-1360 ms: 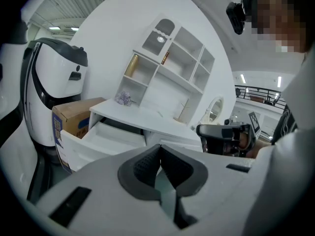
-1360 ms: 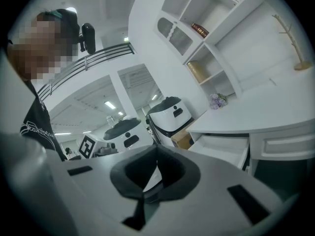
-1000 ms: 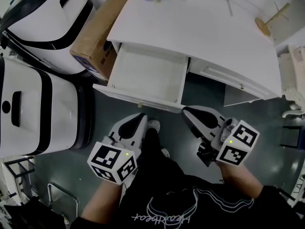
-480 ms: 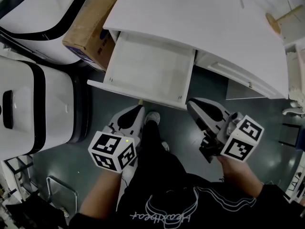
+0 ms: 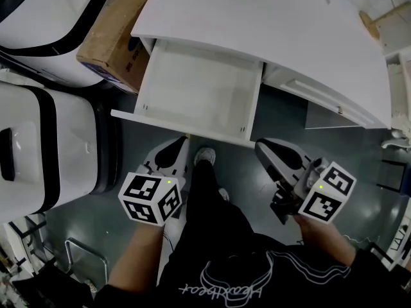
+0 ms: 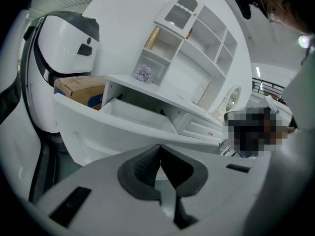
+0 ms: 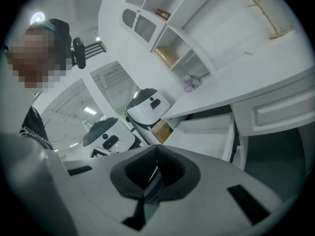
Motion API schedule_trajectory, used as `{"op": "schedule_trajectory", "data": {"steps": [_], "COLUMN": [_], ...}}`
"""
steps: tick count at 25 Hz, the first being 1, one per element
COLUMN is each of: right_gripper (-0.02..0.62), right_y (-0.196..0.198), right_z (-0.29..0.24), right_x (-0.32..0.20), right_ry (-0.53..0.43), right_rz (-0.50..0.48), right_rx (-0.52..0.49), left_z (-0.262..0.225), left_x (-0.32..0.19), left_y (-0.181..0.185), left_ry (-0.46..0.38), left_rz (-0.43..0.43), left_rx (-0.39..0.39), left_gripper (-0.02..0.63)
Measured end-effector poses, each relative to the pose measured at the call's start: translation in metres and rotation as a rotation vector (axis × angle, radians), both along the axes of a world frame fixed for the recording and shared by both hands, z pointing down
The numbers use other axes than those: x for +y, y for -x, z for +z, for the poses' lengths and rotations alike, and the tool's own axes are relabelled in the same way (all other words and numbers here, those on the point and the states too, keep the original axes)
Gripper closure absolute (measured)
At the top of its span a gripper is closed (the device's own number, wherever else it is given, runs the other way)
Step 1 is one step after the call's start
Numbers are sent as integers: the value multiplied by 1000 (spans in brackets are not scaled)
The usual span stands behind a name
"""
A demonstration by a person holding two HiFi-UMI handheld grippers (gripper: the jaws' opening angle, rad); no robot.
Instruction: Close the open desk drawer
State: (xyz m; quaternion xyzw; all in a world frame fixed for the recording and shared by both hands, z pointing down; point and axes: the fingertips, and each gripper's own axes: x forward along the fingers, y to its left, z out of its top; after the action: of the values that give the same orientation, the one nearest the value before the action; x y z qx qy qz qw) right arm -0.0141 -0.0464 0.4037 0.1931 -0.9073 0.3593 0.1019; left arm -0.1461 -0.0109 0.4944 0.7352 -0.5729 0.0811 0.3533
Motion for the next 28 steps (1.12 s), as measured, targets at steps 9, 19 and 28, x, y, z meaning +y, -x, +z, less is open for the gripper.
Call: {"op": "schedule_trajectory", "data": {"steps": [9, 19, 28], "right_gripper": [589, 589, 589], "right_y": [-6, -13, -15], "right_z": [6, 10, 10], "right_x": [-3, -10, -20], "right_ry": [18, 34, 41], "right_rz": [20, 44, 68], "right_rx": [-4, 1, -6], "left_z": [6, 5, 7], "left_x": [-6, -13, -27], "left_y": [-1, 0, 2], "left_ry": [6, 15, 27], "left_rz": [-6, -10, -3], "left_rx": [2, -4, -12], "left_gripper": [601, 601, 601]}}
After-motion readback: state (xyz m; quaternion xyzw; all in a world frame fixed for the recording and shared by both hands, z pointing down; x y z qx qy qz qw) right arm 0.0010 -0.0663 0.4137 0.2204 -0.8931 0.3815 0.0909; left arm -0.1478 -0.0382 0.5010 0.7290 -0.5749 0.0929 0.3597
